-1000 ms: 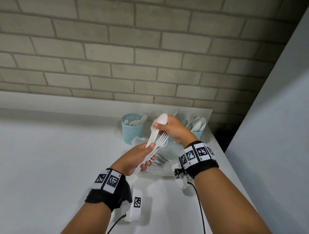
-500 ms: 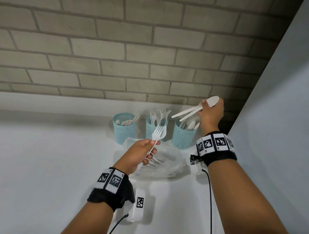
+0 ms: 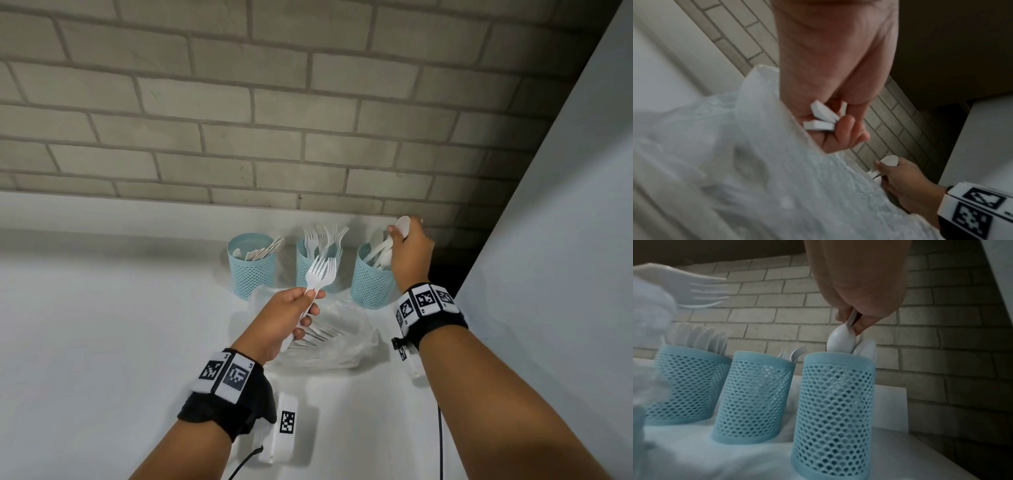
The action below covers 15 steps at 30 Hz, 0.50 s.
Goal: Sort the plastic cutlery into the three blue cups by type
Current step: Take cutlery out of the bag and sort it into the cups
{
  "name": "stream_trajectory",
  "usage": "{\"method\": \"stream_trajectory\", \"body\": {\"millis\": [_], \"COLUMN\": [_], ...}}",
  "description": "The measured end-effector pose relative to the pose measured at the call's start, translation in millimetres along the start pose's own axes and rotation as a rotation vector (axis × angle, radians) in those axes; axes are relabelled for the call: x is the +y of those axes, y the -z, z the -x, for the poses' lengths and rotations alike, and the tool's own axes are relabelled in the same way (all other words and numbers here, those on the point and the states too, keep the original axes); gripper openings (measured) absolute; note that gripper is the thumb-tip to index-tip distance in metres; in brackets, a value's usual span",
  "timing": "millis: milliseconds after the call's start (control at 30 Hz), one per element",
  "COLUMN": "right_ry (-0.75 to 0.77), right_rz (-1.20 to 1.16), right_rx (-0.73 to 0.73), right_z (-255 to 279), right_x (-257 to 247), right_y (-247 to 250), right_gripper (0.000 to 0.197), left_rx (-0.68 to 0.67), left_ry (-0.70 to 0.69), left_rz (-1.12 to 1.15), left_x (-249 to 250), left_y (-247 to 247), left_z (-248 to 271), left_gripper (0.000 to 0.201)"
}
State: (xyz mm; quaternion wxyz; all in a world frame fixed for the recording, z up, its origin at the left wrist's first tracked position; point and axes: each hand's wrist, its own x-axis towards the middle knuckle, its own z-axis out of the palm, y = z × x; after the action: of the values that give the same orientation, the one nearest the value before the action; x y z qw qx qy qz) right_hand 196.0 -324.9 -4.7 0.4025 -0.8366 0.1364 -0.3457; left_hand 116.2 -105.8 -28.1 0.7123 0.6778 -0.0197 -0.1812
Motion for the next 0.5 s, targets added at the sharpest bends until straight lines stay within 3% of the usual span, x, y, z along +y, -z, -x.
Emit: {"method": "stream_trajectory", "body": {"millis": [267,500], "right_ry": [-0.008,0.175], "right_rz": [0.022,0.572], "right_rx": [0.068,-0.176], "right_z": [-7,6], "right_x": [-1,9], "right_y": [-1,-7], "right_gripper": [0.026,0.037], "left_rx": [0.03,0.031], "left_ry": [0.002,0.008], "left_rz": [-0.002,0.036], "left_x": [0,4], "left_y": [6,1], "left_z": [1,3], "left_gripper": [0.022,0.022]}}
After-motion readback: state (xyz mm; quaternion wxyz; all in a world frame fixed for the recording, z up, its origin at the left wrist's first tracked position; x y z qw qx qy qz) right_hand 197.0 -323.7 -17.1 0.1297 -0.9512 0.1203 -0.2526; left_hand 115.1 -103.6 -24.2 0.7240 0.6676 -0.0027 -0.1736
